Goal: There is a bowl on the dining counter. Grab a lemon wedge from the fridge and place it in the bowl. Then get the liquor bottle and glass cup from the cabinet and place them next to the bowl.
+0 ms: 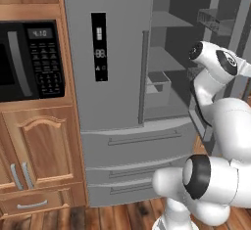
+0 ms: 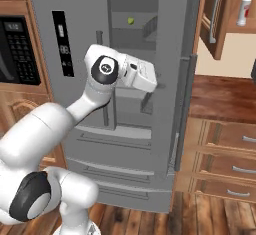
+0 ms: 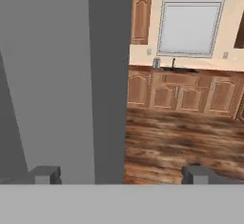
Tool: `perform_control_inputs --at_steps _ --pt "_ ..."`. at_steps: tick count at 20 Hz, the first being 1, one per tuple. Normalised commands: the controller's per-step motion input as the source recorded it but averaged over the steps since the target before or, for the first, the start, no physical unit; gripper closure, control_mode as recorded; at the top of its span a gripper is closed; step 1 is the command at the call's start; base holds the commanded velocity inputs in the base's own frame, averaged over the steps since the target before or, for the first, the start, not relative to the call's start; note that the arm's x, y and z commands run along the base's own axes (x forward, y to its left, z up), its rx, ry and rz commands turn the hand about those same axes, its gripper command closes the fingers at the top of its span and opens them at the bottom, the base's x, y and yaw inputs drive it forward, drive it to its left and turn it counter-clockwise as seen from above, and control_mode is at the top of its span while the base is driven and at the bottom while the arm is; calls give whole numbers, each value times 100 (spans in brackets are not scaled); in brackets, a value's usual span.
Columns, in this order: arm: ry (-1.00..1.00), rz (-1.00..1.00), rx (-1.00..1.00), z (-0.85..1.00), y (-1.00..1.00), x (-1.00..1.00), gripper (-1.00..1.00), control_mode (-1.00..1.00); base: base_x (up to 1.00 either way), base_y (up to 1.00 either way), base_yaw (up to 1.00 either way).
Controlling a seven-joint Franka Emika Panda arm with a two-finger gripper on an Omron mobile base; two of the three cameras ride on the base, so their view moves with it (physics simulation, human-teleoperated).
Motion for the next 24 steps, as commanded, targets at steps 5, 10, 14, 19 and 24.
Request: perform_control_inputs --at_steps 5,10,14,19,24 --pt "-13 -18 0 0 -100 -75 -100 -100 0 0 0" --pt "-11 -14 0 5 -51 -75 -100 -100 0 0 0" --pt "-12 0 0 21 50 -99 -100 -100 0 0 0" --pt "-5 13 -6 24 99 -99 -100 -100 0 0 0" --pt "0 31 -9 30 100 -68 -100 -100 0 0 0"
